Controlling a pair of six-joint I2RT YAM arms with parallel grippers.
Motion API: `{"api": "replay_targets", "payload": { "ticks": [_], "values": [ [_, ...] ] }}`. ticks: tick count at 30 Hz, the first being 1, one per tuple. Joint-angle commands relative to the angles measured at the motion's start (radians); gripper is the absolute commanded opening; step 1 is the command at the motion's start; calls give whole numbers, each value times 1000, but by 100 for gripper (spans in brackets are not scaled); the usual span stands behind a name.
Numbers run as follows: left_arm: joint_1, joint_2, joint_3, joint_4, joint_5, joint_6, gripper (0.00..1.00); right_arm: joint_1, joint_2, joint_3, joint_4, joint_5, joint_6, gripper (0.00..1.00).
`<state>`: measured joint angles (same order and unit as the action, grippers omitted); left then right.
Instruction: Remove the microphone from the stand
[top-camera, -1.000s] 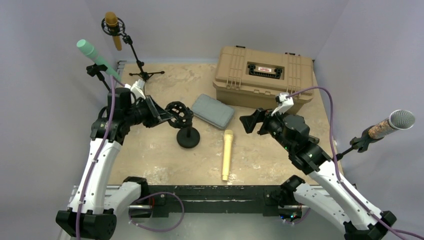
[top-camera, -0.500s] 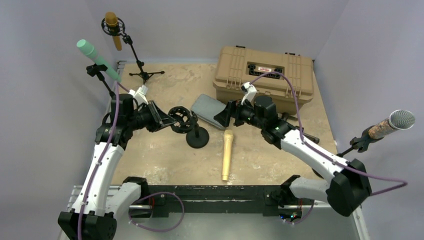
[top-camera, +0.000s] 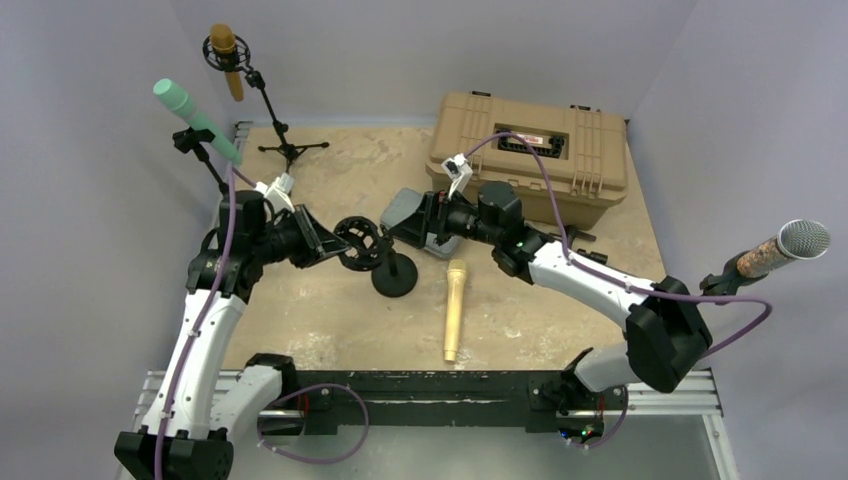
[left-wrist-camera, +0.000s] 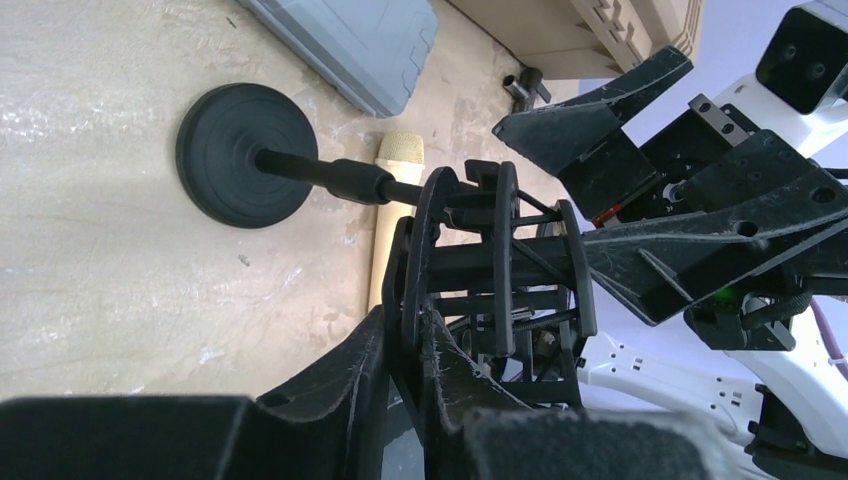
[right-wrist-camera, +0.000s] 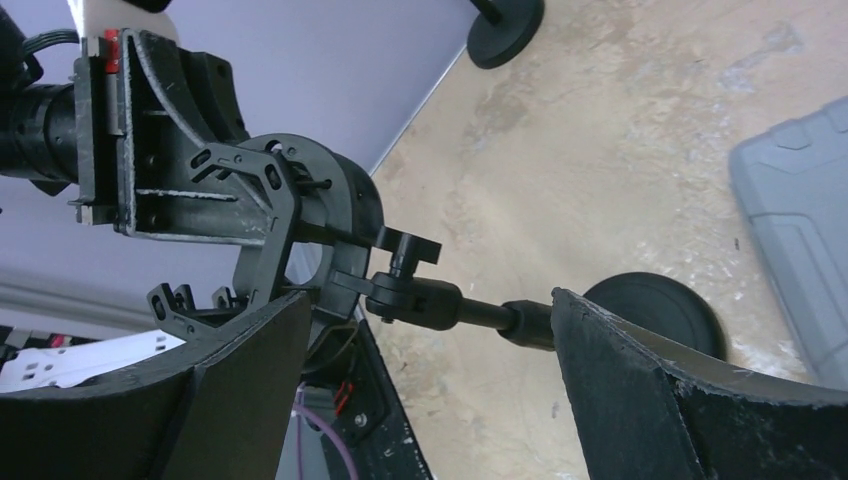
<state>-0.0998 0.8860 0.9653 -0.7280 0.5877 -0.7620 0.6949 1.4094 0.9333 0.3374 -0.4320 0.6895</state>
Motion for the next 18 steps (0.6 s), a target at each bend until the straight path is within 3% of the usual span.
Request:
{"api": "replay_targets", "payload": {
  "ticks": [1, 18],
  "values": [
    [5, -7, 44, -33, -1, 36, 0, 21, 13, 44, 90, -22, 31, 88],
    [5, 30, -38, 38, 13, 5, 0, 28, 95, -28, 101, 52, 11, 75]
  ]
}}
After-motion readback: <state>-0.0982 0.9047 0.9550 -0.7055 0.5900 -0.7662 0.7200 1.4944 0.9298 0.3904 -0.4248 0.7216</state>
